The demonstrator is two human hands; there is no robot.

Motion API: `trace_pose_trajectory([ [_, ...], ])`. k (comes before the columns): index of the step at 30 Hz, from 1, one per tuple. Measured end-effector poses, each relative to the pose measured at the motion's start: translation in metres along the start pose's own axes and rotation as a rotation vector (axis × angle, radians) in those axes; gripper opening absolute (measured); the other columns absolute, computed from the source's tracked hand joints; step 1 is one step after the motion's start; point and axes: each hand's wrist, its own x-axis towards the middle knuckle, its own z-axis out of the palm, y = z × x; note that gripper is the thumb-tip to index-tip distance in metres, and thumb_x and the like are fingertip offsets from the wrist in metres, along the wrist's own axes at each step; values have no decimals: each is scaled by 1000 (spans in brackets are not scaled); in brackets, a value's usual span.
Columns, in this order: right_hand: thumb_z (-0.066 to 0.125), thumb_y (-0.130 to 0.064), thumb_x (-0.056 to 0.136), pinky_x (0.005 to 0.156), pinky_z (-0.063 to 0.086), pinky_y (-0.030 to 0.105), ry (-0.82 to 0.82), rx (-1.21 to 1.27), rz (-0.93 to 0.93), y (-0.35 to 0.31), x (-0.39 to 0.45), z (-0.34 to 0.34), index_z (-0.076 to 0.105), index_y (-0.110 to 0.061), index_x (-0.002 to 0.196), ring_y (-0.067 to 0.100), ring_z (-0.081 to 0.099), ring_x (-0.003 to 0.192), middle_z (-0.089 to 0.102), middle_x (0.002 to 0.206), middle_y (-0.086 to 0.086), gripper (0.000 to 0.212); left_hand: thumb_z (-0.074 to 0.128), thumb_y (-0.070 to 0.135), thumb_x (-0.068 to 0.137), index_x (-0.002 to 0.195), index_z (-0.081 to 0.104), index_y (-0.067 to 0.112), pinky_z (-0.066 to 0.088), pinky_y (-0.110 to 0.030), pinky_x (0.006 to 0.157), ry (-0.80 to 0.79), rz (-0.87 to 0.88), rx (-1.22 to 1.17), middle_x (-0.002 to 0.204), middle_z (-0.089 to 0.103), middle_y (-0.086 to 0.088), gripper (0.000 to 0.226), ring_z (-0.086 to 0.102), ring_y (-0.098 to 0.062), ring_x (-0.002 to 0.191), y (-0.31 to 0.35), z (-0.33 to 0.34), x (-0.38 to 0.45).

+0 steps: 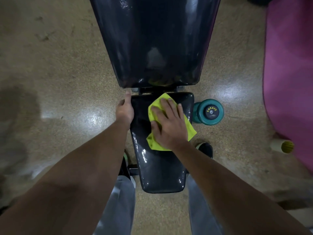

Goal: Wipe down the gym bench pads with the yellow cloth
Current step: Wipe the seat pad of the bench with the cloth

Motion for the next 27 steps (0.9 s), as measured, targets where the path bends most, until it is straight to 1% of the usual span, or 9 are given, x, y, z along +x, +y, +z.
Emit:
trace_pose_trajectory([
  [2,44,-44,94,126,15,61,49,-4,97,11,6,-4,59,-21,142,35,26,154,40,161,13,55,41,76,98,139,63,19,40,-50,119,7,2,0,136,65,-7,73,58,-32,129,-3,-1,1],
  [5,41,-46,94,124,17,66,77,-36,244,12,24,-5,58,-20,141,37,29,152,43,157,15,57,41,76,98,141,61,20,40,-47,119,6,-6,-16,129,64,-3,74,58,-26,123,-4,0,0],
  [9,40,-47,95,125,11,65,26,-32,171,-3,12,3,54,-20,146,37,23,155,37,161,15,58,41,75,99,145,58,19,38,-48,120,18,-25,-9,137,63,-5,75,55,-30,132,-2,1,-2],
  [12,43,-45,96,126,12,64,27,-9,77,4,-7,2,55,-21,145,35,24,155,36,163,13,56,40,75,100,146,58,19,37,-45,121,11,-23,-7,140,62,-4,75,55,-27,131,-2,1,-4],
  [16,42,-46,94,125,14,64,67,-6,200,16,13,-4,57,-22,143,35,24,155,39,161,12,57,39,78,98,147,58,21,37,-46,122,20,-12,-6,145,62,-5,78,54,-30,137,-5,2,-4],
  [18,40,-47,94,125,12,65,43,-17,252,9,22,-2,55,-22,144,35,23,155,37,161,13,58,37,76,99,149,55,19,36,-45,122,21,-19,-2,148,59,-7,78,52,-30,139,-7,3,-3],
  [21,39,-48,96,125,10,65,4,-25,159,-7,6,2,53,-22,147,36,21,156,34,164,14,60,36,80,98,153,51,19,33,-49,124,11,-28,-10,152,56,-8,83,49,-32,143,-9,2,-1],
  [24,43,-45,97,125,14,65,19,14,54,3,-23,1,55,-23,145,35,22,156,34,165,12,54,34,84,94,158,45,20,29,-52,127,8,-43,-17,160,50,-8,91,44,-33,148,-10,1,-1],
  [27,40,-47,98,124,20,65,51,69,190,28,-22,-4,52,-24,148,35,16,158,28,168,12,56,32,90,89,150,56,23,36,-51,123,-15,-61,-42,148,61,-6,94,54,-31,139,-16,-1,-5],
])
